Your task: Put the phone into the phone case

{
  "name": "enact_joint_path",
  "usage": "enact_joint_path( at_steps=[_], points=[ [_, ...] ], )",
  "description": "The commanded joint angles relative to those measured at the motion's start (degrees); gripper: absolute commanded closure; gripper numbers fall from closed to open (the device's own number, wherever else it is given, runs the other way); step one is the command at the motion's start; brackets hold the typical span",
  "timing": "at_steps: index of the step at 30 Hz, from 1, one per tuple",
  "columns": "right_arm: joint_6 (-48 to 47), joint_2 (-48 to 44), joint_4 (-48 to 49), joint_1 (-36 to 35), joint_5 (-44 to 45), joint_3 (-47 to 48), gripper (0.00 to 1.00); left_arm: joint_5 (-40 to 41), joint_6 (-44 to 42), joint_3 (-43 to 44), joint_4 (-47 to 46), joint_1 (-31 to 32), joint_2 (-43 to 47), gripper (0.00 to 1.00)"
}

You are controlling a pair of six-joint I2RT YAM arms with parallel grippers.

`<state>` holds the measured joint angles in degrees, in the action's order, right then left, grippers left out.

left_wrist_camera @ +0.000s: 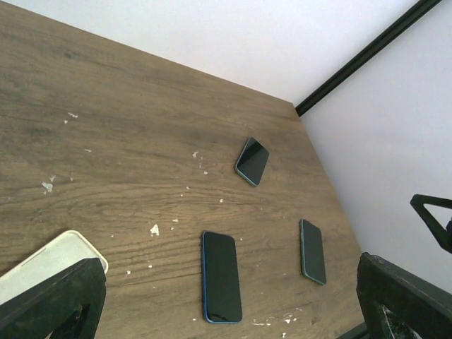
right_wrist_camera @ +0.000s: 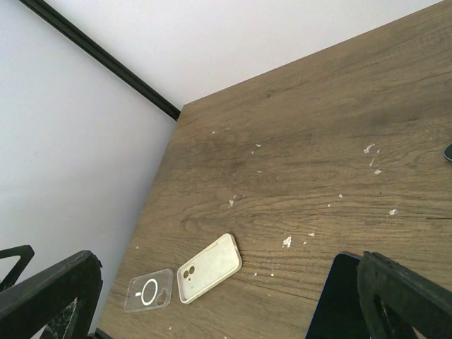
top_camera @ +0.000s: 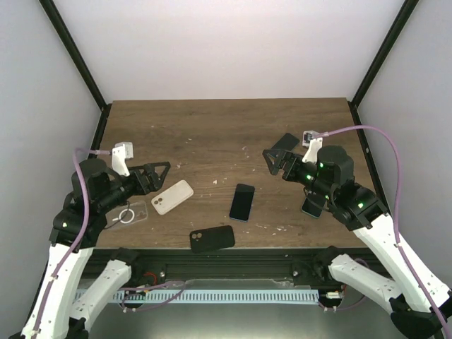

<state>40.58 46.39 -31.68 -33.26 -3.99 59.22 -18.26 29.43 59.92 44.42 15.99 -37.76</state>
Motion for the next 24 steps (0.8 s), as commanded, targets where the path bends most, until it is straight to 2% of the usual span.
enact_joint_path(
  at_steps=[1, 6, 14, 20, 24],
  points=[
    [-0.28, -0.51, 0.53, -0.67, 0.75, 0.80, 0.00, -0.86, -0.78, -0.07, -0.33, -0.43, -0.86, 0.01],
    [-0.19, -0.60, 0.54, -0.71, 1.06, 0.17, 0.00, 0.38, -0.60, -0.99, -1.43, -0.43, -0.18, 0.00],
    [-0.10, 2.56, -0.81, -0.67, 0.35, -0.81, 0.00, 2.78, 1.58, -3.15, 0.80, -0.43, -4.46, 0.02],
    [1.77, 9.29, -0.68, -0.67, -5.44, -3.78, 0.00, 8.08, 6.63, -5.31, 4.06, -0.39, -11.20, 0.03],
    [3.04, 14.47, 2.33, -0.88, -10.12, -7.01, 0.08, 11.48, 11.43, -9.21, 2.89, -0.49, -14.11, 0.03]
  ],
)
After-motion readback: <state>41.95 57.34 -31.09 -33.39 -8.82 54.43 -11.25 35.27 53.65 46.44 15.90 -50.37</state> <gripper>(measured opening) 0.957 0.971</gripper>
